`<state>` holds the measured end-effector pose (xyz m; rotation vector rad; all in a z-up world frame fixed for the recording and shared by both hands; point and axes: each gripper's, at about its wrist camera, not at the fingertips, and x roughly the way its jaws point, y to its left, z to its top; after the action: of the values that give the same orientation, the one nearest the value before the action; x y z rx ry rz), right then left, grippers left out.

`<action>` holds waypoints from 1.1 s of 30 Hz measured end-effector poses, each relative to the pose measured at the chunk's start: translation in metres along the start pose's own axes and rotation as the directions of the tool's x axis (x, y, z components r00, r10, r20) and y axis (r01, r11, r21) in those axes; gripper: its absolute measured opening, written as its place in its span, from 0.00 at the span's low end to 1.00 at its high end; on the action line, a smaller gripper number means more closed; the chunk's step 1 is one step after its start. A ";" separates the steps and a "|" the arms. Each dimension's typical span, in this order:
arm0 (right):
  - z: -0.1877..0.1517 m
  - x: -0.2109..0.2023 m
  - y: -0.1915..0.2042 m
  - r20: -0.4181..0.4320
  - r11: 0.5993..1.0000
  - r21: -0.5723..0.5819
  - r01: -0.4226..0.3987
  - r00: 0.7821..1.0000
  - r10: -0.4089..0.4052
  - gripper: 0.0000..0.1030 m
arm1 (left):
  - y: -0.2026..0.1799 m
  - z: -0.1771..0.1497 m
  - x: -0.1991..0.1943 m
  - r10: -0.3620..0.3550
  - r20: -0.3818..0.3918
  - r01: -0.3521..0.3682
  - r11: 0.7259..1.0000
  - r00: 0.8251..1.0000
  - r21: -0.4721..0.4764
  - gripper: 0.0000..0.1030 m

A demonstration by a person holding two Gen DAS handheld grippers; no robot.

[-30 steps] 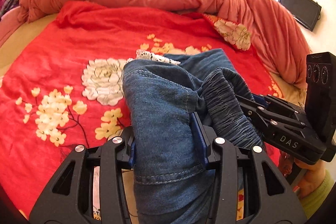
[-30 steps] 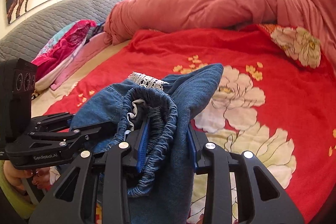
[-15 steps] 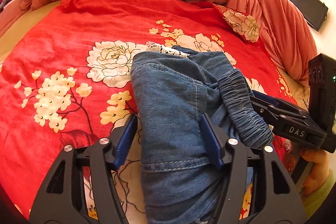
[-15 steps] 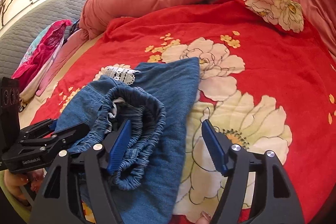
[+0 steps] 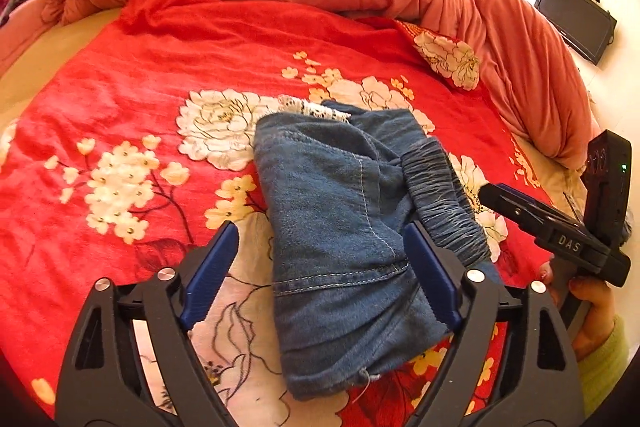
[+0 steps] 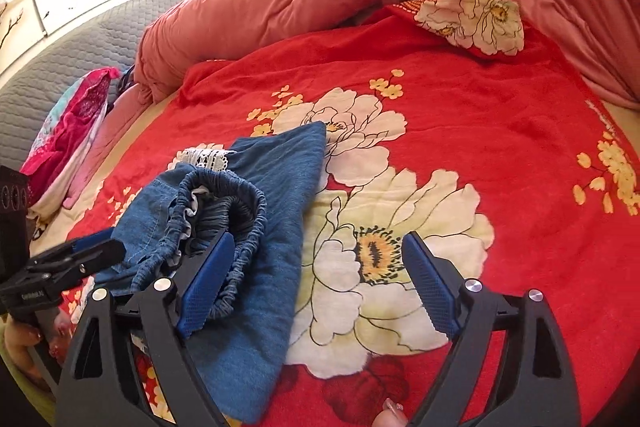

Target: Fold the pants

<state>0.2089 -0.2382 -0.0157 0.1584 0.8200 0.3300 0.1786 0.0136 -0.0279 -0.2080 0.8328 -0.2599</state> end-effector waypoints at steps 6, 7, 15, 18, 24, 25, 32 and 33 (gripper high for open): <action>-0.001 -0.018 0.015 0.064 0.996 -0.079 0.046 0.997 -0.041 0.92 | -0.003 0.000 -0.018 0.014 0.040 -0.015 1.000 0.999 0.018 0.87; -0.001 -0.023 0.020 0.080 0.994 -0.098 0.049 0.996 -0.041 0.92 | -0.003 -0.001 -0.021 0.018 0.042 -0.019 1.000 0.999 0.022 0.88; -0.012 -0.058 0.050 0.169 0.985 -0.164 0.062 0.985 -0.034 0.94 | -0.018 -0.015 -0.048 0.042 0.086 -0.046 0.998 0.995 0.052 0.91; -0.022 -0.071 0.056 0.197 0.984 -0.166 0.065 0.980 -0.031 0.95 | -0.022 -0.028 -0.060 0.051 0.105 -0.057 0.997 0.993 0.050 0.91; -0.046 -0.089 0.061 0.216 0.989 -0.139 0.058 0.976 -0.027 0.95 | -0.023 -0.058 -0.079 0.092 0.119 -0.097 0.995 0.989 0.037 0.91; -0.050 -0.093 0.062 0.219 0.991 -0.127 0.047 0.976 -0.019 0.95 | -0.023 -0.064 -0.083 0.099 0.121 -0.104 0.994 0.988 0.030 0.91; -0.079 -0.110 0.070 0.221 0.991 -0.123 0.055 0.975 -0.027 0.95 | -0.020 -0.090 -0.100 0.102 0.117 -0.103 0.995 0.988 0.004 0.91; -0.083 -0.112 0.071 0.221 0.991 -0.121 0.057 0.975 -0.029 0.95 | -0.021 -0.092 -0.101 0.103 0.117 -0.104 0.995 0.988 0.004 0.91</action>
<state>0.0601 -0.2095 0.0245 0.0562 0.5811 0.3161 0.0413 0.0173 -0.0112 -0.1680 0.7238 -0.1526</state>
